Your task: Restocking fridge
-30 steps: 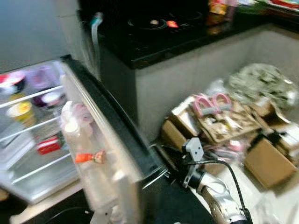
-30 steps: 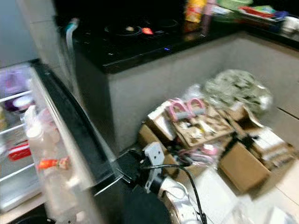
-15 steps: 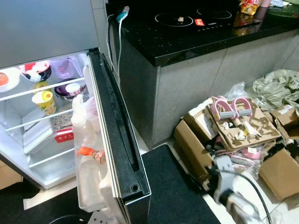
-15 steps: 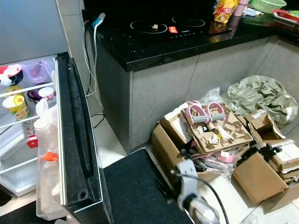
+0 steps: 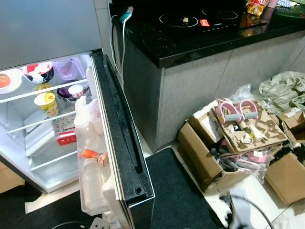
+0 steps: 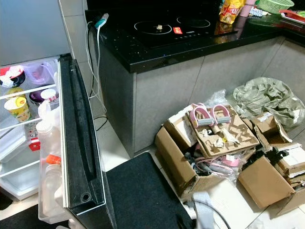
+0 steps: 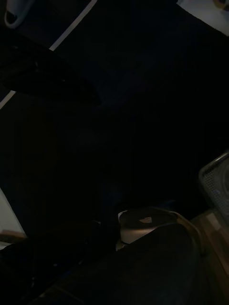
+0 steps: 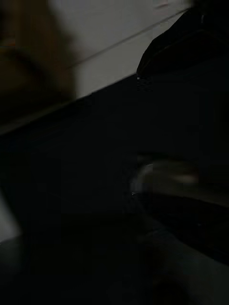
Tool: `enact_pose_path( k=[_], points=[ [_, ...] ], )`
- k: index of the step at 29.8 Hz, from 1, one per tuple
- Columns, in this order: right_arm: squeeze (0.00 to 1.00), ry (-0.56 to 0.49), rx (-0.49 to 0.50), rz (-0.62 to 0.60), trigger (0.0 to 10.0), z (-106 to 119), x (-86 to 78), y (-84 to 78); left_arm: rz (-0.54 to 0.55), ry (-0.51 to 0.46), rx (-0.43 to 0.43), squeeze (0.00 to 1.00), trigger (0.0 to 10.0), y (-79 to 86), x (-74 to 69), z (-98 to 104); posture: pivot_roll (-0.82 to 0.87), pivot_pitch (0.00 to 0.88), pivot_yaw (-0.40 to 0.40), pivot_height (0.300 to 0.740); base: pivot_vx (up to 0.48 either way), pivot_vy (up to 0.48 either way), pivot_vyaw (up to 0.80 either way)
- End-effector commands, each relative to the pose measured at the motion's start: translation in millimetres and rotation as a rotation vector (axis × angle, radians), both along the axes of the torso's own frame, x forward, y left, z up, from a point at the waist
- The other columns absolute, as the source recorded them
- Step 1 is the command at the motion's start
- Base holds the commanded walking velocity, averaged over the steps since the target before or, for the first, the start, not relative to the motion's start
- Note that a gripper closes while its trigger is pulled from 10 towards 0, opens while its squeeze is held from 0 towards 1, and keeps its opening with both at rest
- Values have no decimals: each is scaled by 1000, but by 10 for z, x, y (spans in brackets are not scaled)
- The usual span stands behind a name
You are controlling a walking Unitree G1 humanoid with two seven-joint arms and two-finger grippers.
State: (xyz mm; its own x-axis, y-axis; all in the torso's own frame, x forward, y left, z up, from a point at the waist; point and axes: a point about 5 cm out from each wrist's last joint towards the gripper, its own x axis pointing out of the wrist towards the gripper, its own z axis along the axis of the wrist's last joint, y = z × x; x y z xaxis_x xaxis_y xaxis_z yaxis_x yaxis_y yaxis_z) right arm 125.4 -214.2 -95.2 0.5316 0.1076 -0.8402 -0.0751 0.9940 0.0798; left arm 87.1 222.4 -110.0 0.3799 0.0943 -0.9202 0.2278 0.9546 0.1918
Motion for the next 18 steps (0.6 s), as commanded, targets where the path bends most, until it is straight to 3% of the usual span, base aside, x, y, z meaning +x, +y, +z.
enact_pose_path(
  k=[1, 5, 18],
  points=[
    [0, 27, -29, 23, 10000, -21, -50, -7, 1, 9, -20, 0, 10000, -76, -26, -21, -31, 10, -70, 740, 0, 0, 0],
    [0, 64, -41, 41, 10000, -64, -165, 9, -2, 11, -22, 0, 10000, -85, -33, -24, -30, 13, -72, 740, 0, 0, 0],
    [0, 23, -50, 8, 10000, -47, -86, -2, -2, 10, -26, 0, 10000, -108, -24, -27, -33, 14, -76, 740, -389, 0, 0]
  ],
)
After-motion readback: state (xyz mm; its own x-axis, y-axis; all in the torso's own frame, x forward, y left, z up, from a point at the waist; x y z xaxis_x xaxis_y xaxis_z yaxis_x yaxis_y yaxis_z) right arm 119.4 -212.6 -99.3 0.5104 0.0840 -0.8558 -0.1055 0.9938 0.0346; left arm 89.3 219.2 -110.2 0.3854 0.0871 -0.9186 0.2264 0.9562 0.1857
